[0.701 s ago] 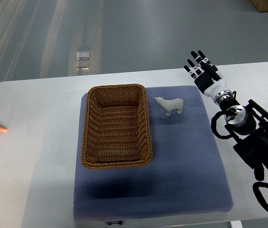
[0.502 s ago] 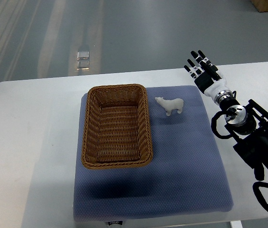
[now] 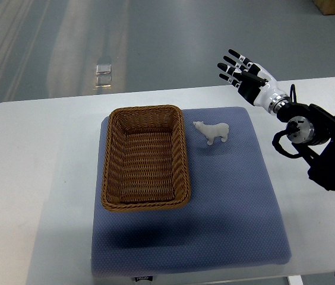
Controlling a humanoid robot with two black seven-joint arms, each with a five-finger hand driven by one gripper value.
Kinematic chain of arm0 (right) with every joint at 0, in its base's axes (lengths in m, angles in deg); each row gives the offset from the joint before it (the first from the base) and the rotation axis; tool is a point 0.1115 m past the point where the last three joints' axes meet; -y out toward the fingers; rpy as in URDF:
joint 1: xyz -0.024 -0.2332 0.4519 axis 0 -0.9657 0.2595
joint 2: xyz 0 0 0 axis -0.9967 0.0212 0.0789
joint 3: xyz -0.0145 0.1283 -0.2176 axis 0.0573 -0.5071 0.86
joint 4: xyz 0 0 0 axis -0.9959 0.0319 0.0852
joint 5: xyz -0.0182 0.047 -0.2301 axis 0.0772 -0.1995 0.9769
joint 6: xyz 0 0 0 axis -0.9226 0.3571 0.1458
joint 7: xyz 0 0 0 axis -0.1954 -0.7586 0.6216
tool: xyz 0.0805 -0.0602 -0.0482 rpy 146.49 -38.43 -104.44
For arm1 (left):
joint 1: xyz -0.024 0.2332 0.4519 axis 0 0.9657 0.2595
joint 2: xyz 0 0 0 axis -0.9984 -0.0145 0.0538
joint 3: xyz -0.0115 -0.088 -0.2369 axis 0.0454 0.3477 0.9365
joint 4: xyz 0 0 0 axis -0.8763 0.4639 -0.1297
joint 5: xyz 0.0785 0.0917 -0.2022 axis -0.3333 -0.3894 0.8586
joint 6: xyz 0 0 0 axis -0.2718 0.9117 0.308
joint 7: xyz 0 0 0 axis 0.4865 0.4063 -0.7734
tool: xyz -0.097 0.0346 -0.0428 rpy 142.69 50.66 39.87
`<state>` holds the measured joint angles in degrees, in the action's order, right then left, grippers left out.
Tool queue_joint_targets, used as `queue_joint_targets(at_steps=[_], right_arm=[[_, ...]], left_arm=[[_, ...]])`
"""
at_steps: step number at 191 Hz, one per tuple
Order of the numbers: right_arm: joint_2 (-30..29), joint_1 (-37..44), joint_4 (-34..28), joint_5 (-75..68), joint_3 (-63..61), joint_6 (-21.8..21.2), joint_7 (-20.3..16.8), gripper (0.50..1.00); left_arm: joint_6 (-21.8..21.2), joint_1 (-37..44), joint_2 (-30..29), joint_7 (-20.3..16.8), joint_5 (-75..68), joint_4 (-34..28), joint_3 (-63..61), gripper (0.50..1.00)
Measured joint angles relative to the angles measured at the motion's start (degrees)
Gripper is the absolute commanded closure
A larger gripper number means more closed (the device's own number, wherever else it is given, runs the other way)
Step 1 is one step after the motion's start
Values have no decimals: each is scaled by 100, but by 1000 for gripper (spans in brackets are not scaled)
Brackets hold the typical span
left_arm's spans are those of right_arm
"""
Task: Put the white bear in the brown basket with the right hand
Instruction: 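Raise the right hand and move it toward the white bear figurine, then lower the right hand onto the white bear and close fingers around it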
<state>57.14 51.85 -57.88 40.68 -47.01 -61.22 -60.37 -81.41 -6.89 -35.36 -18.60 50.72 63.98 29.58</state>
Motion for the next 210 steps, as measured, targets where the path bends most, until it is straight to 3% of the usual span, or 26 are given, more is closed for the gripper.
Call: queue_joint_targets(at_steps=[46,70,91,122,210], right_arm=[[1162,1108,-1029,2708,1626,-942,-659,574],[1467,1904,-1342,3702,2652,-1560,-1411,574],[1451,2501,-1380,3879,3421,-1769,-1946,576],[1246,2733,-1386,3730,3623,-1731,-2161,579],[718,2131,-1278,3787,3710,-631,-2172,585]], left_arm=[[0,0,0,0,0,-3,0,500],[0,0,0,0,0,8,0,500],[1,0,0,0,0,20,-4,500],[2,0,0,0,0,0,-3,500],[9,0,0,0,-1,-11,0,500]])
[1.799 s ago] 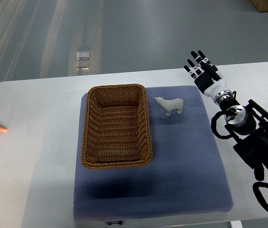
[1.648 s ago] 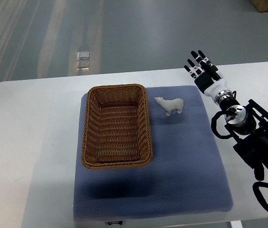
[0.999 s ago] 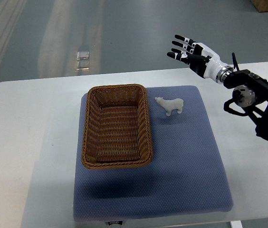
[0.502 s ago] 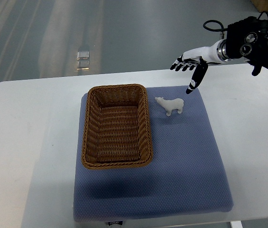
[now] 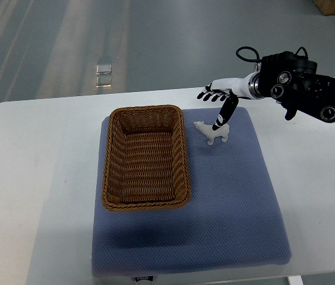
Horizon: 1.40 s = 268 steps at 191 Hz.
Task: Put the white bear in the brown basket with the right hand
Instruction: 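Lower the right hand onto the white bear and close fingers around it, then lift the bear with the right hand and carry it over the basket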
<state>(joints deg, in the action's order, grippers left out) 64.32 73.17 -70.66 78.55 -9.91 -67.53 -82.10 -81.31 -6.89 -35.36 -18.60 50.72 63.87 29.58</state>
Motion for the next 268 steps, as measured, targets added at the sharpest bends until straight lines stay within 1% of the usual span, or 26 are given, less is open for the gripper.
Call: queue_joint_targets(at_steps=[35,68,77,86,91,98,102,105,106,107,110,111,117,126,127,129,132,141,148,164,167,177,201,228,250,268], right_arm=[[-147,-229,63,37,24,214,3,589],[-242,-405,163,155,25,341,5,607],[-247,-446,172,171,25,372,10,634],[-249,-486,179,181,25,410,15,644],[-250,-509,184,186,25,431,18,666],[-252,-533,189,190,25,449,19,685],[-254,-547,190,192,25,458,19,705],[-256,-555,191,194,25,462,19,734],[-256,-558,191,194,25,464,19,734],[-257,-561,191,195,25,464,19,748],[-257,-571,192,197,25,467,20,760],[-257,-574,192,198,25,467,20,775],[-258,-599,193,208,25,470,20,801],[-258,-625,194,240,25,473,20,824],[-258,-628,194,245,25,474,21,832],[-258,-634,195,256,25,475,22,832],[-258,-644,199,280,25,477,24,846],[-258,-669,218,332,25,481,28,852],[-258,-690,244,370,25,481,37,867],[-258,-732,305,406,25,530,62,910],[-258,-739,313,409,25,552,65,926],[-258,-746,326,417,25,602,69,946],[-258,-717,332,416,24,622,72,948],[-129,-473,199,329,-29,487,73,946],[283,-59,-194,241,-79,188,73,942],[721,442,-562,-49,-84,-90,63,944]], left_arm=[[0,0,0,0,0,0,0,500],[0,0,0,0,0,-6,0,500],[0,0,0,0,0,-7,0,500],[0,0,0,0,0,-8,0,500],[0,0,0,0,0,-8,0,500],[0,0,0,0,0,-8,0,500],[0,0,0,0,0,-8,0,500],[0,0,0,0,0,-8,0,500],[0,0,0,0,0,-8,0,500],[0,0,0,0,0,-8,0,500],[0,0,0,0,0,-8,0,500],[0,0,0,0,0,-8,0,500],[-2,0,0,0,0,-8,0,500],[-5,0,0,0,0,-8,0,500],[-6,0,0,0,0,-8,0,500],[-6,0,0,0,0,-8,0,500],[-7,0,0,0,0,-8,0,500],[-7,0,0,0,0,-8,0,500],[-7,0,0,0,0,-8,0,500],[-7,0,0,0,0,-8,0,500],[-7,0,0,0,0,-8,0,500],[-7,0,0,0,0,-8,0,500],[-7,0,0,0,0,-8,0,500],[-7,0,0,0,0,-8,0,500],[-9,0,0,0,0,-8,0,500],[-9,0,0,0,0,-9,1,500]])
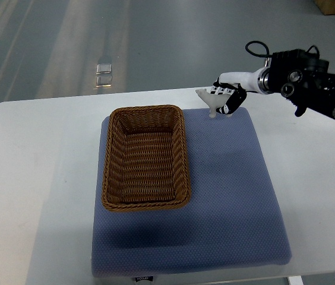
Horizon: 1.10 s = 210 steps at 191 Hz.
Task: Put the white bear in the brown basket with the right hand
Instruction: 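Lift the bear with the right hand and carry it over the basket, then lower the bear into the brown basket and open the right hand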
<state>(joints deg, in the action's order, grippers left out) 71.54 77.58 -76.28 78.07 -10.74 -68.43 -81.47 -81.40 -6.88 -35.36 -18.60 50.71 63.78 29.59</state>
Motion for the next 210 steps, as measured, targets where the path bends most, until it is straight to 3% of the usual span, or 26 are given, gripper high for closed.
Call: queue_joint_targets(at_steps=[38,81,128,210], right_arm=[[743,877,-582,-371,7,-489,-50,946],[781,1032,-886,-387,83,-387,-61,942],[-259,886,-753,-397,151,256,-51,934],[-2446,272,516,-295,779,1093,-27,926]], left_arm=[[0,0,0,0,0,1,0,500],[0,0,0,0,0,43,-11,500],[0,-2,0,0,0,27,-12,500],[1,-1,0,1,0,27,-2,500]])
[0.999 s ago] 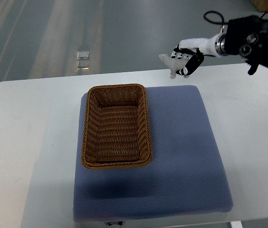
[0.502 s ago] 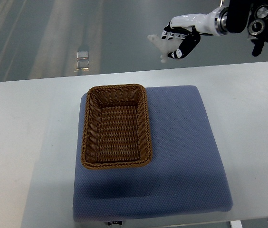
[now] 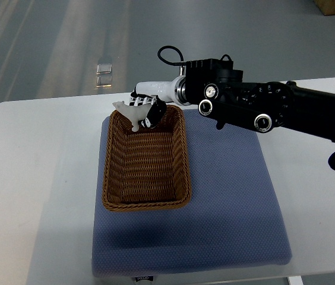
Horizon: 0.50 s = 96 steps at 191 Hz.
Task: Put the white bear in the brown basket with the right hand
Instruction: 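Lower the bear into the brown basket and open the right hand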
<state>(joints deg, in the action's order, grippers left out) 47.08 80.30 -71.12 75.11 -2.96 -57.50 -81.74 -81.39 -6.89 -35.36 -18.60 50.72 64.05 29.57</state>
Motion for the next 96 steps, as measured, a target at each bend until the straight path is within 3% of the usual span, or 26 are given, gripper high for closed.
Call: queue_joint_targets(at_steps=[96], right_arm=[[-161,-753,492,141,-59,252,25,895]], left_arm=[[7,1,0,0,0,-19,0,500]])
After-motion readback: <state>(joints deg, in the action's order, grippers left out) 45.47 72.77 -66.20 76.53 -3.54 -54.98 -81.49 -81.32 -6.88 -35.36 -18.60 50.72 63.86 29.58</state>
